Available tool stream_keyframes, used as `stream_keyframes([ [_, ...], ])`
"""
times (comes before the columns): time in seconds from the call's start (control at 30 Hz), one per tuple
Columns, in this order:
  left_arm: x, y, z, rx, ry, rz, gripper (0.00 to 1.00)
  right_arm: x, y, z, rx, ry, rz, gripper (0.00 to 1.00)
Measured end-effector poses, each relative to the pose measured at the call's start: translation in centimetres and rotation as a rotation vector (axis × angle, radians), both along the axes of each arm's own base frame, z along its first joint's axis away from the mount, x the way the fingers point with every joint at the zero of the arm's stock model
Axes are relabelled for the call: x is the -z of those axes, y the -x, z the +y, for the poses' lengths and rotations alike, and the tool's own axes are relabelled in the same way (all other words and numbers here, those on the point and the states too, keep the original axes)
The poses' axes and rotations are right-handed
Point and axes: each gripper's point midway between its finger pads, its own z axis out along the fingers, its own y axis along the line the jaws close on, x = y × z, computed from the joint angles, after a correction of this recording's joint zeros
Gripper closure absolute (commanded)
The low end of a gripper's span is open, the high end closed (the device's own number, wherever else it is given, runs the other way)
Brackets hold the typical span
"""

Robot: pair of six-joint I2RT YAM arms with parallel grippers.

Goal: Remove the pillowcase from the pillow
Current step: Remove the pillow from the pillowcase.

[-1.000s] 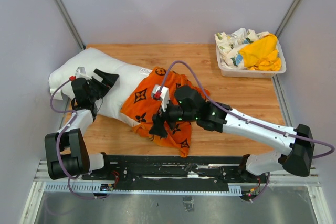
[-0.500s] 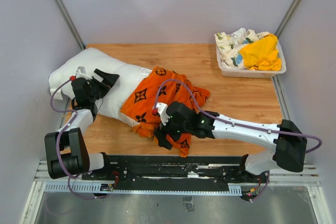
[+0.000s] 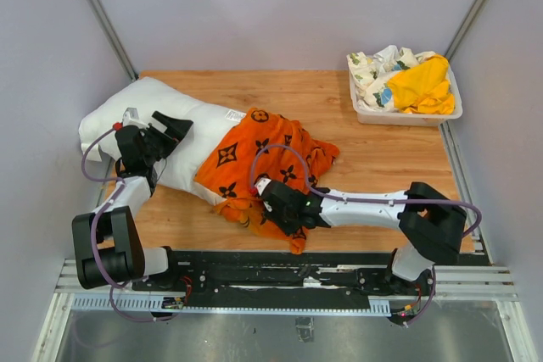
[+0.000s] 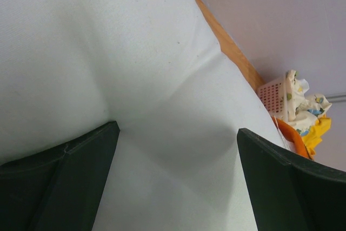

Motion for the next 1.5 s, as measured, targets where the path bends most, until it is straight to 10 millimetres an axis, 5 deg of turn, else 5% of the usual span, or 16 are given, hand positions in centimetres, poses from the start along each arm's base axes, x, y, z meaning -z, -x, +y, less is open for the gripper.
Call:
stream_keyframes([
  [0.13,0.0,0.0,0.0,-0.001,0.000,0.000,0.01,0.9,0.3,-1.0,0.028,0.018,0.010,0.99],
  [0.27,0.3,0.0,0.2,0.008,0.015,0.007,0.01,-0.1,0.2,-4.9,0.121,0.016,-0.046,0.99],
  [0.33,0.7,0.0,0.4,0.016,0.034,0.014,0.01,-2.2,-0.9,-7.5,0.224,-0.060,-0.069,0.99],
  [0.47,0.9,-0.1,0.6,0.020,0.065,0.019,0.01,-10.3,-6.6,-15.6,0.619,-0.377,-0.241,0.99],
  [0.53,0.7,-0.1,0.6,0.016,0.068,0.014,0.01,-14.2,-7.3,-19.1,0.738,-0.464,-0.338,0.99],
  [0.67,0.4,-0.2,1.1,-0.018,0.063,0.009,0.00,-18.4,-7.8,-22.5,0.847,-0.448,-0.385,0.99],
  [1.1,0.8,0.0,3.4,-0.154,0.027,0.047,0.00,-21.0,-8.6,-33.8,1.359,-0.404,-0.341,0.99],
  [1.33,0.3,0.5,4.2,-0.208,0.009,0.043,0.00,-22.5,-11.2,-33.7,1.400,-0.547,-0.278,0.99],
  [1.37,0.3,0.6,4.3,-0.218,0.006,0.043,0.01,-23.0,-11.4,-33.6,1.393,-0.563,-0.284,0.97],
  [1.4,0.2,0.8,4.4,-0.225,0.003,0.041,0.01,-23.4,-11.5,-33.4,1.386,-0.577,-0.290,0.85],
  [1.5,-0.3,1.4,4.4,-0.232,-0.008,0.021,0.01,-24.3,-11.9,-32.9,1.355,-0.624,-0.307,0.37],
])
